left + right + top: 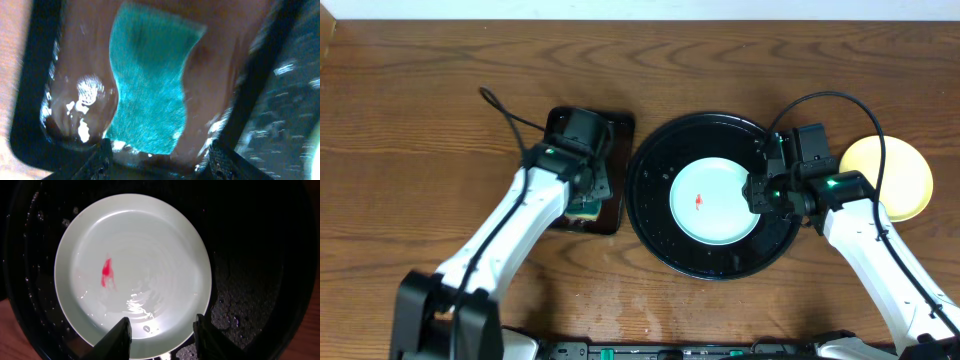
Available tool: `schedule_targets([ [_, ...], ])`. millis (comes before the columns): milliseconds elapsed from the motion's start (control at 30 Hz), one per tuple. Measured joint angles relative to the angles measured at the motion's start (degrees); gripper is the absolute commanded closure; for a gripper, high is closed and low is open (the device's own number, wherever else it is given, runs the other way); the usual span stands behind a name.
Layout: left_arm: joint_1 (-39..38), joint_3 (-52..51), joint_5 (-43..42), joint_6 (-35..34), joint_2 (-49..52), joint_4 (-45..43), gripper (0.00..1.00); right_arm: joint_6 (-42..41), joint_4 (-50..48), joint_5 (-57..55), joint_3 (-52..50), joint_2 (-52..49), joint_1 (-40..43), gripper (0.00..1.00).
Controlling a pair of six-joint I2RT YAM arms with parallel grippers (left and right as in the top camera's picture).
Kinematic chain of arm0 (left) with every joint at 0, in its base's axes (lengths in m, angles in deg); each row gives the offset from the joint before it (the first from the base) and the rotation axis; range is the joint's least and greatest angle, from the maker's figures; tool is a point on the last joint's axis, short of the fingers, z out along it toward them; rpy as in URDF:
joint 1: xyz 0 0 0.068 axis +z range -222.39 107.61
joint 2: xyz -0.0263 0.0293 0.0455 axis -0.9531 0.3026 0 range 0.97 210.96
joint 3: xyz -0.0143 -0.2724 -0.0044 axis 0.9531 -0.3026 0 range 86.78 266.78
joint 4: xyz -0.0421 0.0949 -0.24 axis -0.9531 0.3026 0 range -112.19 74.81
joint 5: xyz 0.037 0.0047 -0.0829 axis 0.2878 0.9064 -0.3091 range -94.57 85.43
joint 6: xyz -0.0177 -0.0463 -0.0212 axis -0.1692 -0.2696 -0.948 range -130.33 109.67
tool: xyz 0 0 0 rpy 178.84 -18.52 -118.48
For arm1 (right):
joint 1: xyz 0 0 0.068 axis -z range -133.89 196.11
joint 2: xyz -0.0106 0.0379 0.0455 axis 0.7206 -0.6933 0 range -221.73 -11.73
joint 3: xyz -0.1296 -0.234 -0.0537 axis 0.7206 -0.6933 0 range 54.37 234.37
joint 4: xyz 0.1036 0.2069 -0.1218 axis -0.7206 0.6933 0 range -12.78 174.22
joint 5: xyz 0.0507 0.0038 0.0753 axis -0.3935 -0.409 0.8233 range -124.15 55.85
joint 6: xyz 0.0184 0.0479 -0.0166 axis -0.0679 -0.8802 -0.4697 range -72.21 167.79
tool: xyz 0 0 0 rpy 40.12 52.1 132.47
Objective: Clean dirty plates on tray and stack at the side
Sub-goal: 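Dip the sponge in the black tray water with the left gripper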
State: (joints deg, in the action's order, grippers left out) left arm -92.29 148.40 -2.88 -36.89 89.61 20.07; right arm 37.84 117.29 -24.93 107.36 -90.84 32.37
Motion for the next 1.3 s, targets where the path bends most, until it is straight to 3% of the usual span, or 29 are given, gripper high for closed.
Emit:
schedule_targets([
  [167, 1.77, 0.02, 0.02, 1.97, 0.52, -3.58, 0.36, 0.00, 0.00, 0.00, 0.00, 0.00, 0.00, 0.61],
  [333, 3.82, 0.02, -0.07, 2.78, 7.93, -8.24, 0.36, 0.00, -0.04, 0.00, 0.02, 0.00, 0.00, 0.61],
  [367, 4.09, 0.02, -0.17, 2.86, 9.44, -9.03, 0.40, 0.00, -0.02, 0.02, 0.02, 0.00, 0.00, 0.61],
  [467, 4.48, 0.00, -1.07, 3.15, 13.88, -10.86, 0.92, 0.00, -0.02, 0.02, 0.02, 0.00, 0.00, 0.62],
  [600, 4.52, 0.00, -1.40, 3.98, 14.97, -11.30, 0.92, -0.02, 0.00, 0.02, 0.02, 0.00, 0.00, 0.62],
  [733, 4.52, 0.26, -1.62, 4.09, 14.71, -10.03, 0.47, -0.04, 0.02, 0.02, 0.02, 0.00, 0.00, 0.64],
  [767, 4.52, 0.33, -1.79, 3.93, 14.38, -9.22, 0.41, -0.04, 0.04, 0.00, 0.02, 0.00, 0.00, 0.64],
  [833, 4.48, 0.35, -2.23, 4.09, 13.25, -7.48, 0.38, -0.02, 0.15, 0.02, 0.02, 0.00, 0.00, 0.64],
  [1000, 4.48, 0.52, -2.78, 4.17, 9.49, -2.03, 0.38, -0.04, 0.20, 0.02, 0.04, 0.00, 0.00, 0.64],
  [1067, 4.48, 0.55, -2.86, 4.11, 9.07, -0.63, 0.43, -0.02, 0.20, 0.02, 0.04, 0.00, 0.00, 0.63],
  [1200, 4.48, -0.46, -3.82, 3.69, 9.14, -3.06, 0.48, -0.02, 0.20, 0.02, 0.04, 0.00, 0.00, 0.63],
  [1233, 4.48, -1.27, -4.39, 3.65, 9.20, -4.74, 0.53, -0.02, 0.20, 0.02, 0.04, 0.00, 0.00, 0.63],
  [1300, 4.48, -3.28, -4.98, 3.54, 9.40, -7.76, 0.76, -0.02, 0.20, 0.02, 0.04, 0.00, 0.00, 0.63],
])
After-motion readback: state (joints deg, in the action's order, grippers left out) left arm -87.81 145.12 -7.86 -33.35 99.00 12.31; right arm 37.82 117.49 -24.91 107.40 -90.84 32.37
